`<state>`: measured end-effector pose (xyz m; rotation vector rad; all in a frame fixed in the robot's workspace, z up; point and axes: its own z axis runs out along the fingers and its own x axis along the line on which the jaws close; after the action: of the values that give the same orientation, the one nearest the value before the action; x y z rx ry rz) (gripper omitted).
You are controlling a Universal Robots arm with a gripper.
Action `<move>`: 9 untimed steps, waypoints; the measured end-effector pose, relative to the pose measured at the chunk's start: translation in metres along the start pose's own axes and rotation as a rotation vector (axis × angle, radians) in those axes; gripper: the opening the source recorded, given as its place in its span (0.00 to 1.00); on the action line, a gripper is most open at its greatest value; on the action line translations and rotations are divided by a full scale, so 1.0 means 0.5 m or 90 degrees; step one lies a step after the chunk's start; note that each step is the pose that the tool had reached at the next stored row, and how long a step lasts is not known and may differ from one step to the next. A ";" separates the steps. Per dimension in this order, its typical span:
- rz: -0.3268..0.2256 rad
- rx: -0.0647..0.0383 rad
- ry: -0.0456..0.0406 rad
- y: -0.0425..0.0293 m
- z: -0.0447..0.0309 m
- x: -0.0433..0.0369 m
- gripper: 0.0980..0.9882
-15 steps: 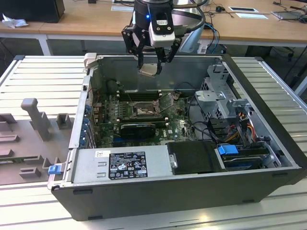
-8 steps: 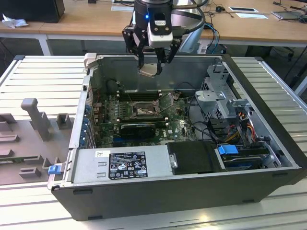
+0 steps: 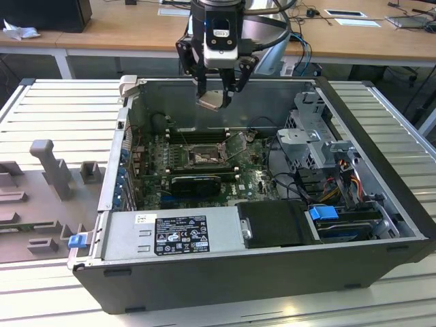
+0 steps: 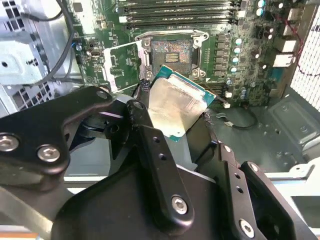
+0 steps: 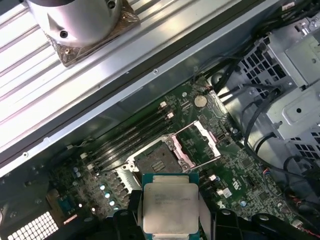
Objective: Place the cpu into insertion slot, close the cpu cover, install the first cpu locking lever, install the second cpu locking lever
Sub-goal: 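Place the cpu into insertion slot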
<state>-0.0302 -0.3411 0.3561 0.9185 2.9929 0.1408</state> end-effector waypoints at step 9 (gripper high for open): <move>0.078 -0.001 -0.0072 0.000 0.002 0.000 0.49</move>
<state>-0.0302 -0.3411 0.3551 1.0994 2.9252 0.1384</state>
